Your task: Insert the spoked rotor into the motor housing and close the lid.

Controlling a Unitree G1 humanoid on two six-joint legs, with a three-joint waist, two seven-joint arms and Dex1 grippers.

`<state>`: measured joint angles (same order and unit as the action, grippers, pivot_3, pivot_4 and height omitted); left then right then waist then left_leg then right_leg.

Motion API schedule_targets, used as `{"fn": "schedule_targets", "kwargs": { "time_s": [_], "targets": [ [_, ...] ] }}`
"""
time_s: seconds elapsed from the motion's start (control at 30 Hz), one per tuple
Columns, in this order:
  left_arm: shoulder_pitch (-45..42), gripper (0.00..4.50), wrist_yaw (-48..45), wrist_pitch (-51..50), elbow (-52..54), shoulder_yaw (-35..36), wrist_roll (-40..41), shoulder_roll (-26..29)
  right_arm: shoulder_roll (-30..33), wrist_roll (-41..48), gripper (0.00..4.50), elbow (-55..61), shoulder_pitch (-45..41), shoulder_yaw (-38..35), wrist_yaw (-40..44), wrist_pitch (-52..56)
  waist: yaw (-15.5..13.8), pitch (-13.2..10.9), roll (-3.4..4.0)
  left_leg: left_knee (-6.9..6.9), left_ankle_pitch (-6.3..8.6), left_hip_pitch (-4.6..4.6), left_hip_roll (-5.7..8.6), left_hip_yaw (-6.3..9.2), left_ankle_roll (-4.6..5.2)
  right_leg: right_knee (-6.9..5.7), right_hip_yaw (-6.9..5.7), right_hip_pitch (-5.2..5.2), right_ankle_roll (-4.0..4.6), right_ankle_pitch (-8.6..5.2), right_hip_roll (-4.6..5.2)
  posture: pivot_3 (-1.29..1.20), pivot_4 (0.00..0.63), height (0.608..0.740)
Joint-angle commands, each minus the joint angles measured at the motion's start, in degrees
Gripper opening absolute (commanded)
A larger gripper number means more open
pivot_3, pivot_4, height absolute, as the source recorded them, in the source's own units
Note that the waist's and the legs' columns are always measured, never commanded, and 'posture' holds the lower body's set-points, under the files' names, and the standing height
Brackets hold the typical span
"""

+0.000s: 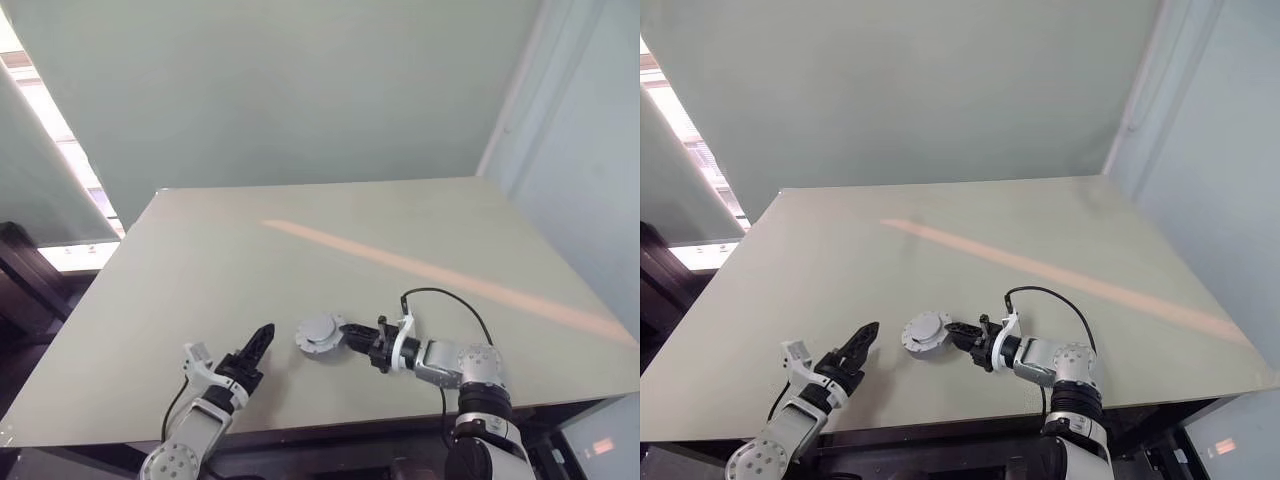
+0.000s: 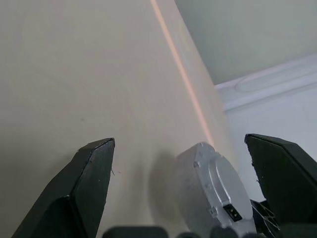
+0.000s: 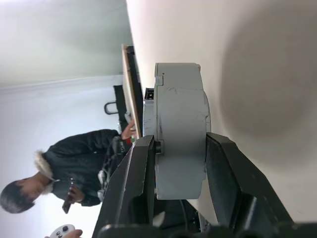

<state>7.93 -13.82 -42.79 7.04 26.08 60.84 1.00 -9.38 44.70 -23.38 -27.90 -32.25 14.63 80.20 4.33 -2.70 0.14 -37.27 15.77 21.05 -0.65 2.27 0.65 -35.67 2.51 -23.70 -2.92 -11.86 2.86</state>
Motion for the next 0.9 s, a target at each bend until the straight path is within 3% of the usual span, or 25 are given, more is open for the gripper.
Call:
{"fn": "schedule_targets", "kwargs": {
  "time_s": [0.03, 0.87, 0.9],
  "targets": [
    [-0.6, 4.50, 0.5, -0.1, 2.6, -0.5, 3.1, -0.7, -3.8, 5.2, 1.19, 3.3, -3.7, 0.0, 0.3, 0.5, 0.0, 0.0, 0.00, -0.01, 0.00, 0.01, 0.00, 0.00, 0.00, 0.00, 0.00, 0.00, 0.00, 0.00, 0.00, 0.00, 0.000, 0.740],
    [-4.9, 4.50, -1.0, -3.0, -3.0, -8.5, 6.3, -5.0, -4.2, 10.7, 1.19, 6.4, -3.3, 5.5, -2.8, 0.8, 0.0, 0.0, -0.01, -0.21, 0.00, 0.12, 0.03, 0.01, 0.00, -0.01, 0.01, 0.01, 0.00, 0.00, -0.01, 0.00, 0.000, 0.740],
    [-5.0, 4.33, -0.6, -3.3, -3.2, -8.4, 6.5, -5.0, -4.1, 10.9, 1.19, 6.5, -3.2, 5.5, -2.9, 0.8, 0.0, 0.0, -0.01, -0.22, 0.00, 0.13, 0.03, 0.02, 0.00, -0.01, 0.01, 0.01, 0.00, 0.00, -0.02, 0.00, 0.000, 0.740]
  ]
}}
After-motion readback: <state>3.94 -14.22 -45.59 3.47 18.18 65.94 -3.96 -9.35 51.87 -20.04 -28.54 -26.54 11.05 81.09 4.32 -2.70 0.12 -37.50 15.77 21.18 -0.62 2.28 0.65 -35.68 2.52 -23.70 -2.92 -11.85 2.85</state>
